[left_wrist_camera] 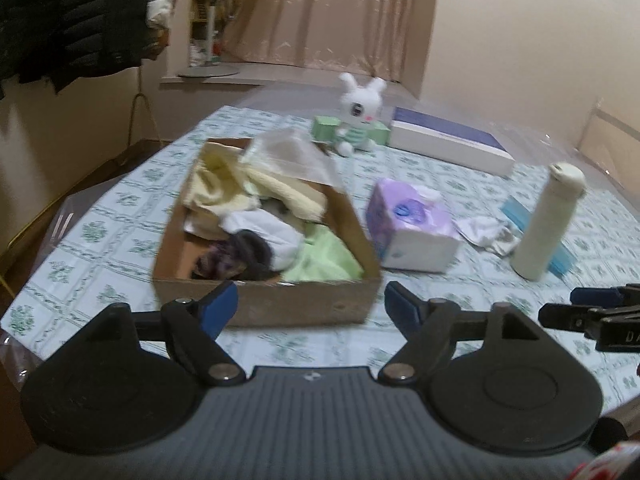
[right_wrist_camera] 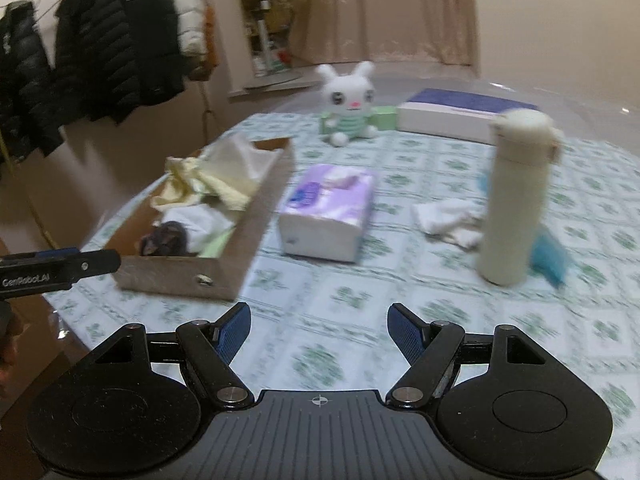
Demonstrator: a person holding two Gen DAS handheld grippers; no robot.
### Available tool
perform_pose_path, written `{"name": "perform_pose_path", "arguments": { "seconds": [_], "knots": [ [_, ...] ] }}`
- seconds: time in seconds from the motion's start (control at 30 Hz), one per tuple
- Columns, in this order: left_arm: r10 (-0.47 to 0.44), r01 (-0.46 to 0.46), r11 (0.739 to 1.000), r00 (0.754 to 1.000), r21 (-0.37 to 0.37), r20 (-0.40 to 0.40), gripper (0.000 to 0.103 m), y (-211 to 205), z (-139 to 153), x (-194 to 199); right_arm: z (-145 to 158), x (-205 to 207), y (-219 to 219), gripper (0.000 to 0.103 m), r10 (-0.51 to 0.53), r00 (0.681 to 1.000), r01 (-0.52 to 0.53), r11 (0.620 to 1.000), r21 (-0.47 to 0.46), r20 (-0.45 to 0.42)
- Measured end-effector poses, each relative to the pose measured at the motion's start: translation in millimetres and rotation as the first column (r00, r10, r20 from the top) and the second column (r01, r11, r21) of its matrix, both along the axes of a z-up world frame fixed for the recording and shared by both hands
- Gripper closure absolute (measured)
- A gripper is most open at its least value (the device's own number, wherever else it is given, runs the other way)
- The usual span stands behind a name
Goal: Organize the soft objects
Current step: 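Open both tools over the box and withdraw them, then move both tools toward the white bottle, cloth and blue mask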
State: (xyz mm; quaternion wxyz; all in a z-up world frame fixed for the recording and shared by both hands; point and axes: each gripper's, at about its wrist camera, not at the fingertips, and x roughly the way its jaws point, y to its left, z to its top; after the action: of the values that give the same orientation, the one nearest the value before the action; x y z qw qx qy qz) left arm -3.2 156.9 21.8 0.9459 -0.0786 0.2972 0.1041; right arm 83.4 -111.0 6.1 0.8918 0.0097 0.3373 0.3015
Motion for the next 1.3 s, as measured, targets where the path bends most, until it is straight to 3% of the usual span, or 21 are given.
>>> {"name": "perform_pose_path", "arguments": {
  "seconds": [0.3, 0.6, 0.87, 1.3],
  "knots": [
    [-0.129, 0.129, 0.991, 0.992, 0.031, 0.003, 0.016, -56.9, -0.9, 10.6, -0.6, -9.3, -79.4, 0.028, -0.18, 0.984, 0.18, 0.984, -0.006, 0.003],
    [-0.265, 0.266, 0.963, 0.964, 0.042, -0.02, 0.015, -105.0, -4.3, 27.1, -0.6, -15.8, -136.7, 0.028, -0.292, 0.956, 0.292, 0.956, -0.004, -0.007],
    [-0.328, 0.33, 0.943, 0.944, 0.04, -0.038, 0.015, -126.8, -9.7, 36.8, -2.1, -16.4, -155.6, 0.028, -0.323, 0.946, 0.323, 0.946, 0.002, -0.02],
    [-0.356, 0.359, 0.933, 0.933, 0.04, -0.058, 0.015, -131.9, -14.2, 43.9, -8.5, -7.4, -154.5, 0.028, -0.317, 0.948, 0.317, 0.948, 0.009, -0.04]
  ]
}}
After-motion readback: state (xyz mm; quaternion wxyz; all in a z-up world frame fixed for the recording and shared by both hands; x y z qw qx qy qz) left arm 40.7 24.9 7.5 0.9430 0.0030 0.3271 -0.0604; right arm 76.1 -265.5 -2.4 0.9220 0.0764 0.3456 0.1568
